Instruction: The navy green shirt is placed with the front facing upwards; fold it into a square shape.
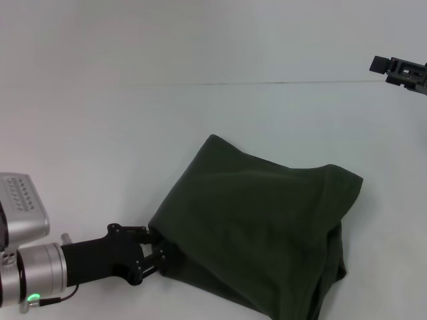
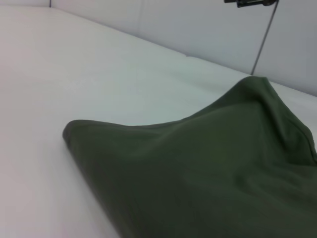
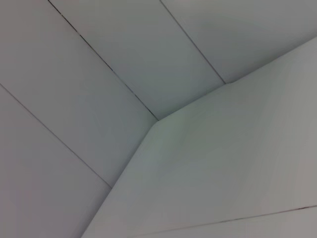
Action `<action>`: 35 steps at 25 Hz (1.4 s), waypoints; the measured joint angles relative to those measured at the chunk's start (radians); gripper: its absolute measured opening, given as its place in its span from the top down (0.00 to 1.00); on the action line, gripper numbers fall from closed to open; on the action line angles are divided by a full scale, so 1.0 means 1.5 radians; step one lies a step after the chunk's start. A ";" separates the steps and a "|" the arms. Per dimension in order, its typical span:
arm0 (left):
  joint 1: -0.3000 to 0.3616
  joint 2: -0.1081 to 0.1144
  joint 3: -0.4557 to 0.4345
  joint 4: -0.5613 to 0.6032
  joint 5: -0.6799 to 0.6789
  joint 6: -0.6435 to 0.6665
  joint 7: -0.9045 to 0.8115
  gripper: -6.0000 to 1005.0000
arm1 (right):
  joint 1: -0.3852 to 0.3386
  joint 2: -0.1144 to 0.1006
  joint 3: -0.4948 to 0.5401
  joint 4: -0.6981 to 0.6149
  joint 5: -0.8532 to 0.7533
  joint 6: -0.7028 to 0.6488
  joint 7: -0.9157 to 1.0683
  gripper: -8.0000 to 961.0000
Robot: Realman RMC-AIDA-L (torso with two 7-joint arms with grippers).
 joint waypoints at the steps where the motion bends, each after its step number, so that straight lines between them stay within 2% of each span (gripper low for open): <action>1: 0.000 0.000 0.000 -0.002 0.000 0.001 0.007 0.59 | 0.000 0.000 0.000 0.000 0.000 0.000 0.000 0.14; 9: 0.000 0.000 0.000 -0.006 -0.005 0.008 0.027 0.80 | 0.000 0.000 0.000 0.000 0.001 -0.002 0.000 0.14; 14: 0.002 0.000 0.000 -0.006 -0.005 0.013 0.038 0.89 | -0.004 0.000 0.000 0.000 0.010 -0.007 0.000 0.14; 24: 0.007 0.006 -0.005 0.008 0.000 0.052 0.038 0.92 | -0.004 -0.001 0.000 0.002 0.016 -0.011 0.000 0.15; 29: 0.036 0.006 -0.009 0.045 -0.004 0.093 0.036 0.93 | -0.005 -0.001 0.000 0.002 0.016 -0.015 0.000 0.15; 35: 0.051 0.006 -0.025 0.055 -0.006 0.105 0.028 0.92 | -0.005 -0.002 0.000 0.002 0.023 -0.018 -0.002 0.15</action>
